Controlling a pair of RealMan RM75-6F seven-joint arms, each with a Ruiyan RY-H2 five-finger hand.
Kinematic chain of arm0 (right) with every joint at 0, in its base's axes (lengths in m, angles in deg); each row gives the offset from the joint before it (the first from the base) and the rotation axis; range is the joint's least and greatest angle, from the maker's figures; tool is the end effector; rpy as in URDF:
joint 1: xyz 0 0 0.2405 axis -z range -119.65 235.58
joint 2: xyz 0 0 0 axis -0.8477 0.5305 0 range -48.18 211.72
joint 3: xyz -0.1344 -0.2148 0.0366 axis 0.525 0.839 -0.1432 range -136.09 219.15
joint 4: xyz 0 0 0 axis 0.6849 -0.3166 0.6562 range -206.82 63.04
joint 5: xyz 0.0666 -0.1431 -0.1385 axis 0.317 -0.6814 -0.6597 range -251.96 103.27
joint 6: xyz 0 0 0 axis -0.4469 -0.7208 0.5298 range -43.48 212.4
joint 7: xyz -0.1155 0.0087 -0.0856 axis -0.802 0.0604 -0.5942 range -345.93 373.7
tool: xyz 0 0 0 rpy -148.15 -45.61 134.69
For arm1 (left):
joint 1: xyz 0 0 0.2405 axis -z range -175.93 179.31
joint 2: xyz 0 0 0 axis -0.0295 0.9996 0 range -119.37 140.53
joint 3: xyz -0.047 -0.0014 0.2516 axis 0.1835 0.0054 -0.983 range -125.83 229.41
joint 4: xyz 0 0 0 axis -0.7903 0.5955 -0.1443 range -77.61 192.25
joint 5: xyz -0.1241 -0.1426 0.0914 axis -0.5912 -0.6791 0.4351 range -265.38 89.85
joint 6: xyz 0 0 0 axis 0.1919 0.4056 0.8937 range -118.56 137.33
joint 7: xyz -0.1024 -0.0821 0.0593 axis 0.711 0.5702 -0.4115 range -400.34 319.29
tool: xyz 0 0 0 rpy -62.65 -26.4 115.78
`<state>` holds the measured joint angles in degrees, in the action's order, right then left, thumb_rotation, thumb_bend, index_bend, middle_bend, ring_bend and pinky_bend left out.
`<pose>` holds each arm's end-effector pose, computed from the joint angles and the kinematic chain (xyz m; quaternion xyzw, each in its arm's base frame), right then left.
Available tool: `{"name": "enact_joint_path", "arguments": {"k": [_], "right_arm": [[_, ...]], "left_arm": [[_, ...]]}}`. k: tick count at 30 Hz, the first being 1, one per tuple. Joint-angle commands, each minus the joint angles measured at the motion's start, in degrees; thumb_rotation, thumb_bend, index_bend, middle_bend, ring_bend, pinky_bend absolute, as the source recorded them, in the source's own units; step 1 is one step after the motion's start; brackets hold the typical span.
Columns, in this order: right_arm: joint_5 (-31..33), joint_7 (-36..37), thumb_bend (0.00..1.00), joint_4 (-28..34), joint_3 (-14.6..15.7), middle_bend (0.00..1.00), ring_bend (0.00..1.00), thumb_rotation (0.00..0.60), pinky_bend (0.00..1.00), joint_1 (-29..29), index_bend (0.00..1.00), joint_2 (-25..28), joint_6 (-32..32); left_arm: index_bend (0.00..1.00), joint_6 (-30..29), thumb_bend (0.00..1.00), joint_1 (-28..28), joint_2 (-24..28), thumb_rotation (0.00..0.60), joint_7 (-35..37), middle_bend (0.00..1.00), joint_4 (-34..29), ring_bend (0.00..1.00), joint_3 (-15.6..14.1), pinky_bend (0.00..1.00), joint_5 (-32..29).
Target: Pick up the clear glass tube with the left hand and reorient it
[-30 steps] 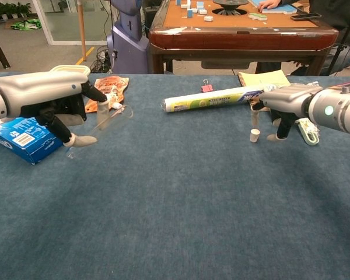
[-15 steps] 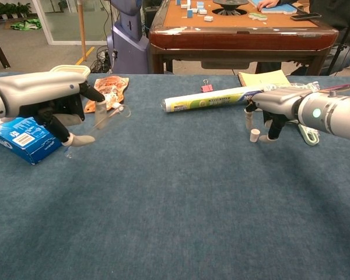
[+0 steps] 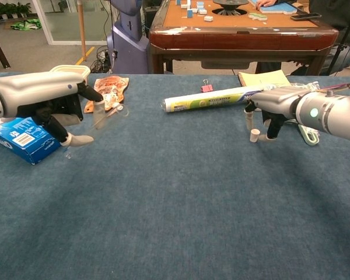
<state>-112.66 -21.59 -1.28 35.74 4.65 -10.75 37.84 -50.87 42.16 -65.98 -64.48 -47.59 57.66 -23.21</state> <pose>-0.1803 -0.3948 -0.0347 0.7659 -0.3679 0.2016 0.4872 -0.1307 0.2975 0.0299 -0.7592 -0.3686 -0.3742 0.3842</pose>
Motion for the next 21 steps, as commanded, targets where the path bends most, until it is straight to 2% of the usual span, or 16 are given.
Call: {"name": "enact_joint_path", "arguments": {"k": [1,21], "right_arm": [[0.09,-0.17,0.34,-0.08,-0.07,1.00,1.00,0.600,1.00,-0.01,0.43,-0.05,-0.07],[1.17,-1.12,0.34,-1.33,-0.51,1.00,1.00,0.600,1.00,-0.04,0.47,-0.95,0.16]], "left_arm": [[0.63,0.03,0.27,-0.03,0.05,0.600,0.02,1.00,-0.01,1.00,-0.02,0.94,0.03],[0.63,0.20,0.27,-0.24,-0.01,0.600,0.17,1.00,0.27,1.00,-0.04,0.94,0.13]]}}
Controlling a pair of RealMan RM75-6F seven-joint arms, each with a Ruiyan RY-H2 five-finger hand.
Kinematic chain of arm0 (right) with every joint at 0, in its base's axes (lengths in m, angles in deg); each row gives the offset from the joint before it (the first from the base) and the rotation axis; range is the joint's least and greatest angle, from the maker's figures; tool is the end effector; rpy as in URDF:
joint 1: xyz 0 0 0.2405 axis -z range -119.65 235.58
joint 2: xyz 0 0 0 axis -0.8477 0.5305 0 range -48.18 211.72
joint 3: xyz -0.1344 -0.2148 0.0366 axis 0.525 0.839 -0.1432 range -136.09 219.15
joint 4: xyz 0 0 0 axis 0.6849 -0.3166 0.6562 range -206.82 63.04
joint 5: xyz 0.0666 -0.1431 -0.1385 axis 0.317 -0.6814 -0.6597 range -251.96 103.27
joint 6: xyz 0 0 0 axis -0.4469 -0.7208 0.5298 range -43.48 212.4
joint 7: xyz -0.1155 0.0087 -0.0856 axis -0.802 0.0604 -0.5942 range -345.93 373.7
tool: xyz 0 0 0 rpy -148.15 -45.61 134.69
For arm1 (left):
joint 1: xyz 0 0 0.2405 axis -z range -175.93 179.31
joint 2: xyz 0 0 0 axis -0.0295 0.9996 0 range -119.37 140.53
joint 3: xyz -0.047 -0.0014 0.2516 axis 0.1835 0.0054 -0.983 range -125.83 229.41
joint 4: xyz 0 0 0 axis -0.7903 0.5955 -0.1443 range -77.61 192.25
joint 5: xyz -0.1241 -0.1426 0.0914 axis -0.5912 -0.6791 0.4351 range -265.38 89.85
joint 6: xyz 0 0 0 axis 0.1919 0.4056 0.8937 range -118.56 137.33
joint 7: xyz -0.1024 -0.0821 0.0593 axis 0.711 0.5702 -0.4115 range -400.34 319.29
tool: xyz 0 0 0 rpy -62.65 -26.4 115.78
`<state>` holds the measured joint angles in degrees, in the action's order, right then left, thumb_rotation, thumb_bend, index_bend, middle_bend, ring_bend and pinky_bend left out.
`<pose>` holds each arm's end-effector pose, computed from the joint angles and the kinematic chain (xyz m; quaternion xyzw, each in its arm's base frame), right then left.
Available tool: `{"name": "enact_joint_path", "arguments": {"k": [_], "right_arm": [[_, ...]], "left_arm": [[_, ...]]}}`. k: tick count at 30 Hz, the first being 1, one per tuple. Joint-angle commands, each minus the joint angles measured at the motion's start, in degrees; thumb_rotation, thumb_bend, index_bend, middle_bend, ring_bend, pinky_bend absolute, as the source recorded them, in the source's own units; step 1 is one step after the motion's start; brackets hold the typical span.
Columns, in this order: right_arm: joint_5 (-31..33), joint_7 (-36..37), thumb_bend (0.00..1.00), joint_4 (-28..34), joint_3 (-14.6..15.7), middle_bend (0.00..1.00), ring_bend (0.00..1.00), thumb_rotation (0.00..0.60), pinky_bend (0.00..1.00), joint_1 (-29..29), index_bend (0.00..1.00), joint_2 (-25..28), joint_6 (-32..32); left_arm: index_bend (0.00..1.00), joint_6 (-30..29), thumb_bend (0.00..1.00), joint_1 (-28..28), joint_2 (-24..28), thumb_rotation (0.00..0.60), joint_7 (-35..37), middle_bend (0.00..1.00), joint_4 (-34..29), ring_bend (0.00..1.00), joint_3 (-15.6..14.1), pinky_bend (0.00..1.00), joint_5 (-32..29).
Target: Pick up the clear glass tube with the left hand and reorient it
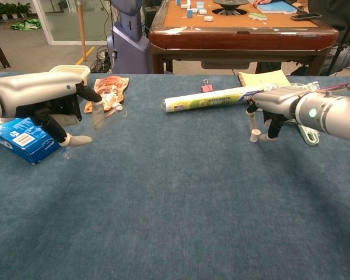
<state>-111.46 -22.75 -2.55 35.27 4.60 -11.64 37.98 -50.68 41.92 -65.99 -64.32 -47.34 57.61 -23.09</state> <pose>-0.1819 -0.3972 -0.0369 0.7624 -0.3698 0.1963 0.4934 -0.1328 0.2973 0.0296 -0.7593 -0.3699 -0.3723 0.3847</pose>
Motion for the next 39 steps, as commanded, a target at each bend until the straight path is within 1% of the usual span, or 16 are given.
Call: {"name": "enact_joint_path", "arguments": {"k": [1,9,17,21,24,27,30,37,39], "right_arm": [[-0.08,0.08,0.34,-0.16,-0.10,1.00,1.00,0.600,1.00,0.01,0.47,-0.12,0.05],[0.06,-0.21,0.34,-0.21,-0.37,1.00,1.00,0.600,1.00,-0.16,0.47,-0.21,0.14],[1.06,-1.08,0.35,-0.77,-0.35,1.00,1.00,0.600,1.00,-0.35,0.51,-0.74,0.23],[1.16,-0.91,0.39,-0.85,-0.71,1.00,1.00,0.600,1.00,-0.41,0.52,-0.84,0.19],[0.42,0.28,0.44,0.14,-1.33,1.00,1.00,0.600,1.00,-0.10,0.55,-0.22,-0.22],[-1.04,3.66,0.48,3.59,-3.03,1.00,1.00,0.600,1.00,0.81,0.58,1.90,-0.87],[-3.29,7.70,0.50,9.62,-4.84,1.00,1.00,0.600,1.00,2.10,0.59,5.86,-1.40],[-10.12,18.92,0.50,27.73,-9.39,1.00,1.00,0.600,1.00,6.29,0.60,18.00,-2.01],[-12.24,21.56,0.50,31.53,-10.34,1.00,1.00,0.600,1.00,7.32,0.60,20.65,-2.17]], "left_arm": [[0.63,-0.01,0.27,-0.01,0.00,0.600,0.03,1.00,0.03,1.00,0.02,0.94,0.06],[0.63,-0.02,0.27,-0.08,0.18,0.600,-0.08,1.00,-0.05,1.00,0.02,0.94,0.05],[0.63,-0.06,0.27,-0.23,0.16,0.600,0.01,1.00,0.10,1.00,-0.02,0.94,0.05],[0.63,-0.05,0.27,-0.22,0.06,0.600,0.35,1.00,0.48,1.00,0.25,0.94,-0.08],[0.63,-0.18,0.27,-0.27,-0.03,0.600,0.96,1.00,0.93,1.00,0.68,0.94,-0.34],[0.63,0.40,0.27,-0.22,-0.03,0.600,2.62,1.00,1.53,1.00,1.47,0.94,-1.46],[0.63,1.40,0.27,0.09,0.05,0.600,4.37,1.00,2.09,1.00,2.45,0.94,-2.86],[0.63,3.73,0.27,1.20,-0.98,0.600,8.51,1.00,2.88,1.00,5.05,0.94,-6.72],[0.63,4.19,0.27,1.62,-1.45,0.600,8.93,1.00,2.99,1.00,5.48,0.94,-7.48]]}}
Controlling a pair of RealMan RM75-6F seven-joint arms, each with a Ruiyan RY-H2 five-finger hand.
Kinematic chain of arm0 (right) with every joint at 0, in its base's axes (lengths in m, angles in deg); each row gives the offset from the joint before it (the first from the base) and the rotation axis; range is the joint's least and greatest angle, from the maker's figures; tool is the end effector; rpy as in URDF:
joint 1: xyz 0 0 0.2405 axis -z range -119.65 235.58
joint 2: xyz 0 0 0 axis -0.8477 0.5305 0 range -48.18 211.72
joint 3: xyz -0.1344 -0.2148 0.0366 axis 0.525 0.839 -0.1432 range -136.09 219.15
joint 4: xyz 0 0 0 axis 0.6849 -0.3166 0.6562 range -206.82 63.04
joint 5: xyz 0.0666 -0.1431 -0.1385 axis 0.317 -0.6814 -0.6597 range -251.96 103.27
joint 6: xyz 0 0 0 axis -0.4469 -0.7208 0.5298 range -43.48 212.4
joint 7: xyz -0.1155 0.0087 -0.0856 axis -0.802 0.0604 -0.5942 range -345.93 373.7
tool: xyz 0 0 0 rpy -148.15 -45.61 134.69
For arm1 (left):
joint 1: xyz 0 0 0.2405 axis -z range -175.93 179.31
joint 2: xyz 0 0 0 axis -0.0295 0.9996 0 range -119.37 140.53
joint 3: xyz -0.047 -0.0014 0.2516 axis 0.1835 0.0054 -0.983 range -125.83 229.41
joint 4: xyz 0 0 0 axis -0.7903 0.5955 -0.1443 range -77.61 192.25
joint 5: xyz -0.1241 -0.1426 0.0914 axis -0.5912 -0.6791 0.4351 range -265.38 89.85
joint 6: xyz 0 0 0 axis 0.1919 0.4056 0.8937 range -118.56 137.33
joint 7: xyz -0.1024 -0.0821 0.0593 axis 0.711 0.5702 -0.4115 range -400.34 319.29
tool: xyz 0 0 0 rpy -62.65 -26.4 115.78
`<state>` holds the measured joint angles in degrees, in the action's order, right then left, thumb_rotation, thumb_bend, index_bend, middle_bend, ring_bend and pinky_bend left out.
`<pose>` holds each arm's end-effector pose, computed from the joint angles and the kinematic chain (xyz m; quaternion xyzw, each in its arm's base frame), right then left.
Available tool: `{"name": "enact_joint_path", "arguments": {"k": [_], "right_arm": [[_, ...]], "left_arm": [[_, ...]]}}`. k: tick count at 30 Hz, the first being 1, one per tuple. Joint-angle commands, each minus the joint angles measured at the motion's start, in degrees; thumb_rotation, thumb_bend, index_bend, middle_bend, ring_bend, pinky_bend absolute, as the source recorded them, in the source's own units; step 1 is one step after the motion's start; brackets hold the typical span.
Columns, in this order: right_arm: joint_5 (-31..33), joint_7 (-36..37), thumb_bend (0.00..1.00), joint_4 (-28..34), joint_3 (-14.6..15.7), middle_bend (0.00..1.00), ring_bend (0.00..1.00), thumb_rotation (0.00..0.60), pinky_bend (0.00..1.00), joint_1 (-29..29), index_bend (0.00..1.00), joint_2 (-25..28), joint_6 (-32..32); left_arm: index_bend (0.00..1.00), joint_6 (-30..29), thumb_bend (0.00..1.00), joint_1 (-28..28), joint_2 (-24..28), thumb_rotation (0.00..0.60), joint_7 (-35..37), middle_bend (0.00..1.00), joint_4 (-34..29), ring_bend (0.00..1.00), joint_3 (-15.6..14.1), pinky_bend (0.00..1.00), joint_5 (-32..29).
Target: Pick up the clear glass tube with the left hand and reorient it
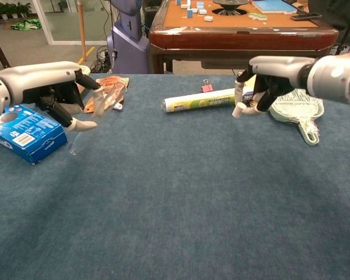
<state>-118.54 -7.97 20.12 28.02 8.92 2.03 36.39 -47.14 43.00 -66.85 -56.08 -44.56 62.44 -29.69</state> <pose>-0.1314 -0.3723 0.0196 0.7164 -0.4584 0.3355 0.4049 -0.1319 0.3221 0.0309 -0.7058 -0.4537 -0.3971 0.3719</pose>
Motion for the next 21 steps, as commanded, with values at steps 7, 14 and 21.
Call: {"name": "enact_joint_path", "arguments": {"k": [7,14,21], "right_arm": [[-13.46,16.34,0.50,19.22,-5.51,1.00,1.00,0.600,1.00,6.44,0.61,14.05,-1.19],[-18.94,22.18,0.50,22.23,-5.39,1.00,1.00,0.600,1.00,7.76,0.61,15.64,-1.35],[-19.78,22.54,0.50,22.36,-4.56,1.00,1.00,0.600,1.00,6.69,0.62,14.92,-1.01]], "left_arm": [[0.64,1.89,0.27,2.32,-2.74,0.600,1.37,1.00,-0.02,1.00,1.99,0.94,-3.81],[0.64,2.38,0.27,3.89,-5.22,0.600,1.59,1.00,0.36,1.00,2.87,0.94,-6.92],[0.64,2.07,0.27,5.37,-6.69,0.600,0.73,1.00,0.81,1.00,3.50,0.94,-9.26]]}}
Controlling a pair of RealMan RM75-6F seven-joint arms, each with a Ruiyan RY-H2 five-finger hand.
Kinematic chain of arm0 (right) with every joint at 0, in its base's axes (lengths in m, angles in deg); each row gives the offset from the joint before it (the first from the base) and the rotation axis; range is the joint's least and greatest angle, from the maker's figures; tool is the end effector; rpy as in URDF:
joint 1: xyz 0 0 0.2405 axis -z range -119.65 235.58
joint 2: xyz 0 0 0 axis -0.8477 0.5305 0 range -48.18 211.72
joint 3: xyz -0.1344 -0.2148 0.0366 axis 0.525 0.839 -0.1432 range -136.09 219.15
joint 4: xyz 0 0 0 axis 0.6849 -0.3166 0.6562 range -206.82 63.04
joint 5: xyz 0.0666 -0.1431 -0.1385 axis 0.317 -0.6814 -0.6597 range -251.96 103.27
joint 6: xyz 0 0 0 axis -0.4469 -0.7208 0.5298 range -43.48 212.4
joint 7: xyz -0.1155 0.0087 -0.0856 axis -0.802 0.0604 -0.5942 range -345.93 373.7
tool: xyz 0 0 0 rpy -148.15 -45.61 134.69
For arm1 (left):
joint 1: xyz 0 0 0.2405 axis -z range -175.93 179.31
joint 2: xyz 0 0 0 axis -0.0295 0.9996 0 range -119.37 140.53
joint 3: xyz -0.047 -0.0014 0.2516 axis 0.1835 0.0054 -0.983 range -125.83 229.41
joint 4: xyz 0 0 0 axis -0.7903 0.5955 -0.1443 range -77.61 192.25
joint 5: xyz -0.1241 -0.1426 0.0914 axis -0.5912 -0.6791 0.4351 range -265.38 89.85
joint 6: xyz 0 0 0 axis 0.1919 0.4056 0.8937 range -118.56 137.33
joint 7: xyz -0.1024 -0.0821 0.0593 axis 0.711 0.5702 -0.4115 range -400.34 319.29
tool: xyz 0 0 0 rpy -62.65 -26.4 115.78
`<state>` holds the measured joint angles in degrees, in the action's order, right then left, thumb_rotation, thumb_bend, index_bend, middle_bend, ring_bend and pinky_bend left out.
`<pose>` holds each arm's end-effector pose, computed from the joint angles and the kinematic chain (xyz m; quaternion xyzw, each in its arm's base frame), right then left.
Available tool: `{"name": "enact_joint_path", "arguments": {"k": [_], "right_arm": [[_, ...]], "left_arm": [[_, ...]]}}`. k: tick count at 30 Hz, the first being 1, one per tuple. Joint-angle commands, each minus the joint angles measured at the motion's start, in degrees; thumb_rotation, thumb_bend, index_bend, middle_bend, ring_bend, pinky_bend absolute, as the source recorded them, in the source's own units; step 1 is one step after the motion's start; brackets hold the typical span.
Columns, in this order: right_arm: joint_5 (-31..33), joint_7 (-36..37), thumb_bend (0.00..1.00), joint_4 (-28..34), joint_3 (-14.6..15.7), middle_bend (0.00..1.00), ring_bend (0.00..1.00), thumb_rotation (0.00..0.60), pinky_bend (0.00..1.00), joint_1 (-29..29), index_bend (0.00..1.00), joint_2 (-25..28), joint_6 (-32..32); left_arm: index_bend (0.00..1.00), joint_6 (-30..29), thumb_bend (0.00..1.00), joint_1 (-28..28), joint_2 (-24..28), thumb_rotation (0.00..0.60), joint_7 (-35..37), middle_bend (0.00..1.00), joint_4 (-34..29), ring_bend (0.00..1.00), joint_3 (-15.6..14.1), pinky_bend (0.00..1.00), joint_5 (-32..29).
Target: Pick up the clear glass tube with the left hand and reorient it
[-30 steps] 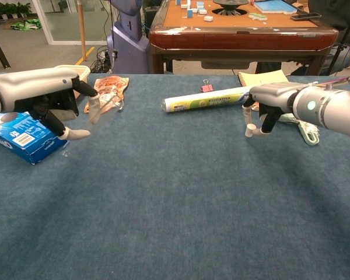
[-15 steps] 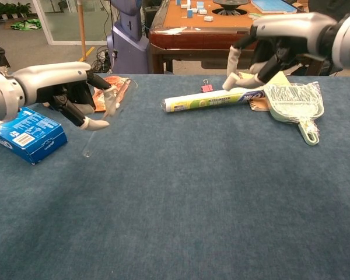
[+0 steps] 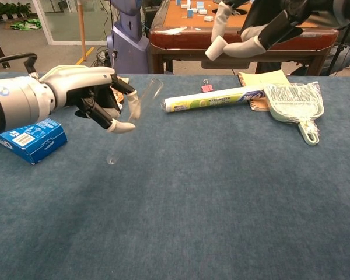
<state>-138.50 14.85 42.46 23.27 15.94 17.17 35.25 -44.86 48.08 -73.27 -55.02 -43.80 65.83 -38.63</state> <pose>-0.0721 -0.3156 0.0884 0.6921 -0.4812 0.4744 0.2538 -0.0930 0.3285 -0.0014 -0.6796 -0.5179 -0.4121 0.3165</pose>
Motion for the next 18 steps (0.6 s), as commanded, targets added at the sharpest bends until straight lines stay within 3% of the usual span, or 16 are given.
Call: {"name": "enact_joint_path", "arguments": {"k": [1,18], "right_arm": [[0.37,-0.60,0.50,-0.01,0.30,1.00,1.00,0.600,1.00,-0.66,0.62,-0.41,0.17],[5.21,-6.11,0.50,-0.62,1.28,1.00,1.00,0.600,1.00,-5.17,0.62,-3.35,-0.43]], "left_arm": [[0.64,-0.41,0.27,0.51,-0.42,0.600,-0.66,1.00,0.01,1.00,0.14,0.94,-0.59],[0.64,-2.75,0.27,2.74,-1.04,0.600,-4.25,1.00,-2.23,1.00,0.36,0.94,-3.02]]}}
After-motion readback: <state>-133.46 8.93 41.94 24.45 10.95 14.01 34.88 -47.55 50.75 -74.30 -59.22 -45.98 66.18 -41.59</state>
